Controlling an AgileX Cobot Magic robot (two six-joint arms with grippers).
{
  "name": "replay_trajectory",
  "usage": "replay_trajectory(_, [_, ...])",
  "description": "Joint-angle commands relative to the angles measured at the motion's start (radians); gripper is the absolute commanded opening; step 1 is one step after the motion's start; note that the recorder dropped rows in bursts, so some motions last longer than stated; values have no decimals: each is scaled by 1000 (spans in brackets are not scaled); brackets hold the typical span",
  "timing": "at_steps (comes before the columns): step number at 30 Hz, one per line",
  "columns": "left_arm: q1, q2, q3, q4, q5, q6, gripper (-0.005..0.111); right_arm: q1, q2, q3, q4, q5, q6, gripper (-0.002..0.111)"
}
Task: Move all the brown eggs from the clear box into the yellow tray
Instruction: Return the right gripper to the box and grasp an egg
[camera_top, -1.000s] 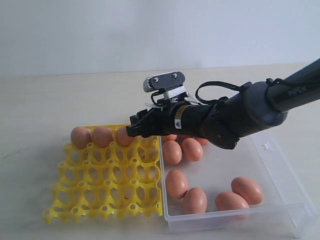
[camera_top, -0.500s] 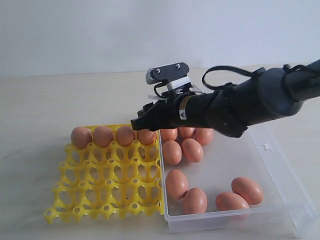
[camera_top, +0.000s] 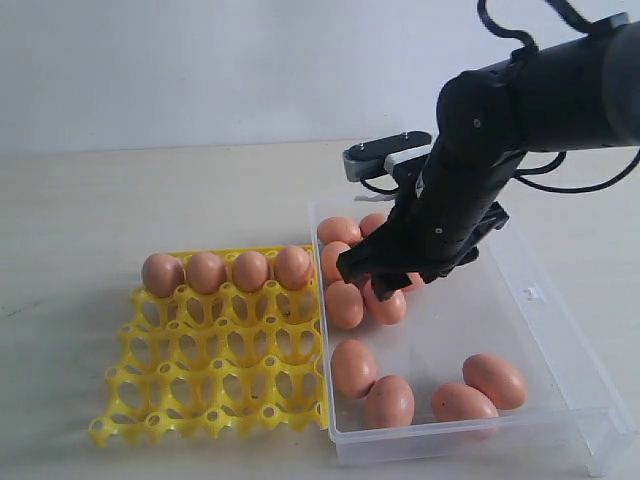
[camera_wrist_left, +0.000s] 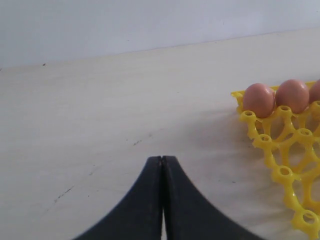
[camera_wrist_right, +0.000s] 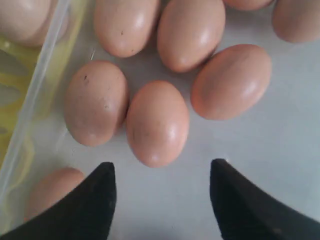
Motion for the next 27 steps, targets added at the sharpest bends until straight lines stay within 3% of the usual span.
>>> replay_trajectory(1, [-1,-6,-5,-4,-8,-5,0,-5,96,-69,1,3,15,58])
replay_trajectory(15, [-1,-6,-5,-4,-8,-5,0,-5,246,-174,-61,-20,33,54])
replay_trajectory(17, [-1,-6,-5,-4,-8,-5,0,-5,247,-178,-63,-20,33,44])
replay_trajectory(21, [-1,-6,-5,-4,-8,-5,0,-5,236,-178,-101,3,33,0])
replay_trajectory(24, [-1,-6,-5,-4,-8,-5,0,-5,198,-176,-103,12,7,0])
replay_trajectory(27, [-1,-6,-5,-4,-8,-5,0,1,63,-96,-64,-223,5,0])
